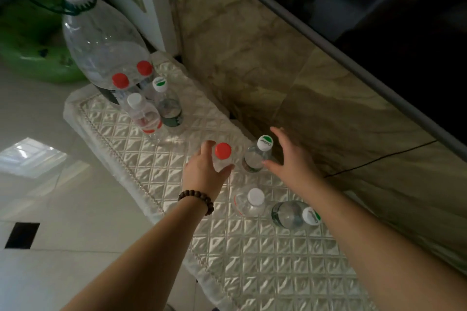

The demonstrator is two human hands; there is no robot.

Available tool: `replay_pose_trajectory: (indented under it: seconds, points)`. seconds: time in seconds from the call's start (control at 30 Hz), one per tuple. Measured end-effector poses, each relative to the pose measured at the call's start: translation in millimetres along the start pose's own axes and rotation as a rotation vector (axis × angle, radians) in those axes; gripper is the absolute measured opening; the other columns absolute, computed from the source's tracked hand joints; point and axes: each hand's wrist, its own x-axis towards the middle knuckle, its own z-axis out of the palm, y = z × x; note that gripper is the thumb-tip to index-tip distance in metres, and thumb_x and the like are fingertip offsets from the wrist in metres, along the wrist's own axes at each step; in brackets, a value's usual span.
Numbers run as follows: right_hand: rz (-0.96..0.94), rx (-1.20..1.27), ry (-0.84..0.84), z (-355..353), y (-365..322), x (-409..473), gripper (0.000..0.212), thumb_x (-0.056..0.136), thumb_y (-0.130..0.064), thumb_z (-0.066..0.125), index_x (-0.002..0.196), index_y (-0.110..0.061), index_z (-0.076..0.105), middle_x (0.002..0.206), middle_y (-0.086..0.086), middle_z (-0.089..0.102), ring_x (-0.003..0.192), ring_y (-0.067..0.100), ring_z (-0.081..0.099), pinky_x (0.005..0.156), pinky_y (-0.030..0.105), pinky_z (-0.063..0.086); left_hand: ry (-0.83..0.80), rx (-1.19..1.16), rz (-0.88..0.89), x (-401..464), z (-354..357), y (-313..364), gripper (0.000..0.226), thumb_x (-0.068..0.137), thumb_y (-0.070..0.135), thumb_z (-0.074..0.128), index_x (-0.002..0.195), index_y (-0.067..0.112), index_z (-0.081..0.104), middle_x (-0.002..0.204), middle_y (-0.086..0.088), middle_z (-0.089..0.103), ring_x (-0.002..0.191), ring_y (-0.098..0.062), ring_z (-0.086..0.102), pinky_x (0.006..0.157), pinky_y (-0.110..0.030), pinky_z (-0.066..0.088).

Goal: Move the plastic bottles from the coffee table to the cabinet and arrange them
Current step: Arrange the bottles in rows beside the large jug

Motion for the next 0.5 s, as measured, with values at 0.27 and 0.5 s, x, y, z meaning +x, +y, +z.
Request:
replay_pose_trajectory:
  seconds: [0.27, 0.5]
  points:
    - [-0.030, -0.070, -0.010, 17, -13, 27, 0.041, 0.090, -0.034, 0.059, 0.127, -0.019, 0.048, 0.115, 0.013, 0.064, 0.101, 0.030, 0.061, 0.080, 0.037, 0.049, 0.195, -0.018, -0.115, 8, -45, -28, 0.062, 0.075, 0.047, 0.073, 0.126, 0.027, 0.043, 0.115, -0.003, 0.062, 0.099, -0.028, 0.059, 0.077, -0.038, 0.048]
    - [-0.263, -0.014, 0.018, 38, -85, 80, 0.042, 0.089, -0.034, 0.061, 0.124, -0.013, 0.050, 0.105, 0.017, 0.067, 0.093, 0.035, 0.063, 0.070, 0.034, 0.046, 0.312, -0.108, -0.289, 24, -66, -63, 0.052, 0.071, 0.046, 0.075, 0.099, 0.035, 0.033, 0.100, 0.004, 0.063, 0.093, -0.028, 0.062, 0.076, -0.042, 0.051]
